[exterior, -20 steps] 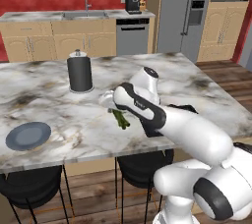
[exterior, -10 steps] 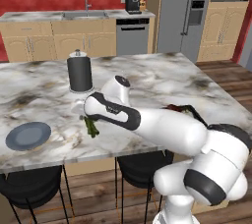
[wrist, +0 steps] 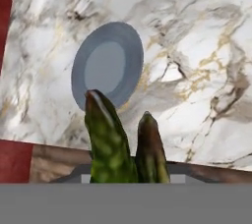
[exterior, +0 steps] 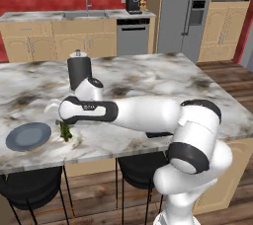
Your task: Create a steak meal by picking up the steak and asparagus from the tray and placing them on the plate. Leave the squash on the tray.
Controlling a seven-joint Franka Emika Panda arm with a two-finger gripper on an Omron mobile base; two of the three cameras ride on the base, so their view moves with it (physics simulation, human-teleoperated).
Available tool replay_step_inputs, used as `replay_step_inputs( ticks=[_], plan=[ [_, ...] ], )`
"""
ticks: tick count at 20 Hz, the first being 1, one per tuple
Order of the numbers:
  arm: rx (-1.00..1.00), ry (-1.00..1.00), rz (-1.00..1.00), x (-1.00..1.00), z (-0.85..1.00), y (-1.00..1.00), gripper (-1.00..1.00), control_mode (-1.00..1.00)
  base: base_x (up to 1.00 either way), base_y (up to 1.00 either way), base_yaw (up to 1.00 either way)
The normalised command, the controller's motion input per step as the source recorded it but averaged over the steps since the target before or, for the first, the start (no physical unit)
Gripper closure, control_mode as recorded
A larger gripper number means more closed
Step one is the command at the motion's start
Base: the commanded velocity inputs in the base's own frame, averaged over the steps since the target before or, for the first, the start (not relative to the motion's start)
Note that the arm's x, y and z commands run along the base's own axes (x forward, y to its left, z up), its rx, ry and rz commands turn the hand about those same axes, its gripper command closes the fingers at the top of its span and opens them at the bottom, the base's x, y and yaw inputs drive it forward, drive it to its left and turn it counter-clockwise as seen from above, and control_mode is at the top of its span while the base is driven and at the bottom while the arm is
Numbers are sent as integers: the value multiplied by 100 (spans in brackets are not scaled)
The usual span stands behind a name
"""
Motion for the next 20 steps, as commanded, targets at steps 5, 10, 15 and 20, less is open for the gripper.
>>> replay_step_inputs(
  ticks=[5, 10, 15, 20],
  plan=[
    [0, 9, 0, 21, -10, 40, 100, -100, 0, 0, 0],
    [0, 2, 0, 17, -29, 42, 100, -100, 0, 0, 0],
    [0, 1, 0, 18, -39, 41, 100, -100, 0, 0, 0],
    [0, 2, 0, 20, -35, 37, 100, -100, 0, 0, 0]
  ],
)
